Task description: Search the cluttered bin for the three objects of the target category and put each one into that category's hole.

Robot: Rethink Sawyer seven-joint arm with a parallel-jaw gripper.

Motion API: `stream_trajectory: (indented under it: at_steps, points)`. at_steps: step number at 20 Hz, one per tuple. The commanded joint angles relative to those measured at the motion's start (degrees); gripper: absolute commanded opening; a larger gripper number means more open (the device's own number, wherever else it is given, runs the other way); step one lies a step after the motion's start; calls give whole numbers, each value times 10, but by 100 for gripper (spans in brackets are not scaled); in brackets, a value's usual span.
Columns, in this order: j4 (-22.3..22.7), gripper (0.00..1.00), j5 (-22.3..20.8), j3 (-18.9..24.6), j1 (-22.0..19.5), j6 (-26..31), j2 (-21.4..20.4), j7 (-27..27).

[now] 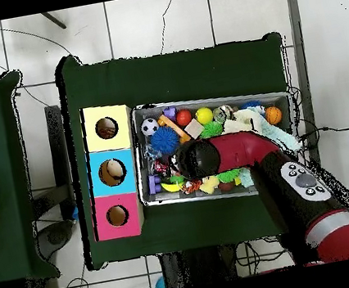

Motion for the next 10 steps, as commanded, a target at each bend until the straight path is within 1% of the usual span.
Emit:
stream_trajectory:
  at_steps: [1,10]
  points:
    - [-27,100,-40,-23,0,-30,7,34]
    - [-28,100,-37,-27,5,-36,7,35]
